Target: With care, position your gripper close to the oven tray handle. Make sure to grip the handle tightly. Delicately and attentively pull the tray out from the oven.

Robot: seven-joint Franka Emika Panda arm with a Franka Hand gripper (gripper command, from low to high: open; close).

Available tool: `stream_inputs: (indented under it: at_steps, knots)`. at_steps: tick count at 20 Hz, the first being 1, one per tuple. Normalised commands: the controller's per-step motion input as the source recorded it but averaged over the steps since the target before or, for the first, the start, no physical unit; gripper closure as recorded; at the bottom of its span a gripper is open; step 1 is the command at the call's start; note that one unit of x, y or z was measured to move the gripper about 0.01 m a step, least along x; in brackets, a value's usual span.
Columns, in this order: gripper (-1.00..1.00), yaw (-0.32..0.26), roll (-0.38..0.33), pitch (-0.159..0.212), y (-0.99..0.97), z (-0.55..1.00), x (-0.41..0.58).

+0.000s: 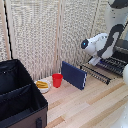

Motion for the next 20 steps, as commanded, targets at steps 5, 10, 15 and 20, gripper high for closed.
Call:
stream_inputs:
  at_steps: [5, 10, 15, 20]
  knots:
    - [1.00, 0.082, 0.026, 0.061, -0.27, 0.00, 0.118]
    - [1.00, 0.059, 0.000, 0.028, -0.19, 0.00, 0.087]
    - [1.00, 0.037, -0.008, 0.024, -0.12, 0.00, 0.054]
    - [1.00, 0.049, 0.026, 0.032, -0.17, 0.00, 0.014]
